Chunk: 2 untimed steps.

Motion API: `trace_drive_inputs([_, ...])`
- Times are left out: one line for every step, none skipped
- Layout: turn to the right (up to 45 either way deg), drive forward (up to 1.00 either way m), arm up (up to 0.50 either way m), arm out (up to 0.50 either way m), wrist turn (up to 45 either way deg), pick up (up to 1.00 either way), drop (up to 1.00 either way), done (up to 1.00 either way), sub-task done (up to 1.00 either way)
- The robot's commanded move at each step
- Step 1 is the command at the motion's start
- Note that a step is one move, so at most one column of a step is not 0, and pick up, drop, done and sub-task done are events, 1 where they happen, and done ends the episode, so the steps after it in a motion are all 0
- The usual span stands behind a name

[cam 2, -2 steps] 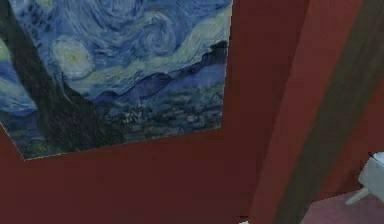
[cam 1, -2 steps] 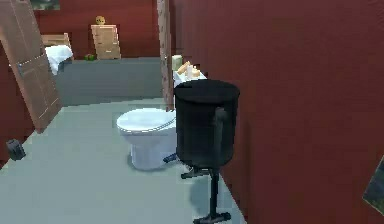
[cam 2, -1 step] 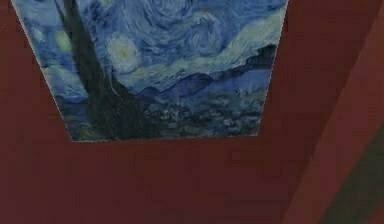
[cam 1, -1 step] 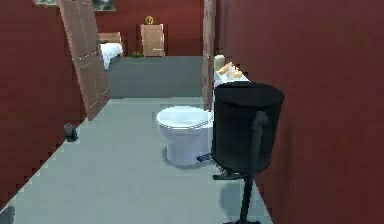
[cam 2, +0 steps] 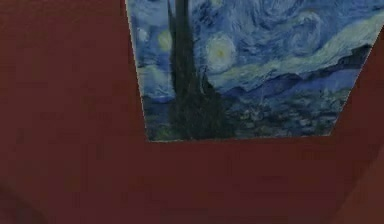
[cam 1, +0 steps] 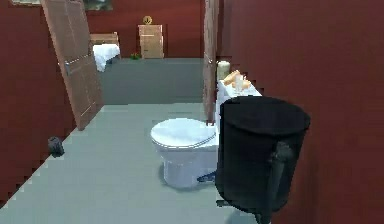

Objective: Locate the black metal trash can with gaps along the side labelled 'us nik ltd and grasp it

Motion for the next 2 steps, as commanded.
trace_drive_inputs([-27.0,0.0,0.0,0.0,0.0,0.0,0.0,0.0,0.0])
trace_drive_inputs([0.0,1.0,0.0,0.0,0.0,0.0,0.0,0.0,0.0])
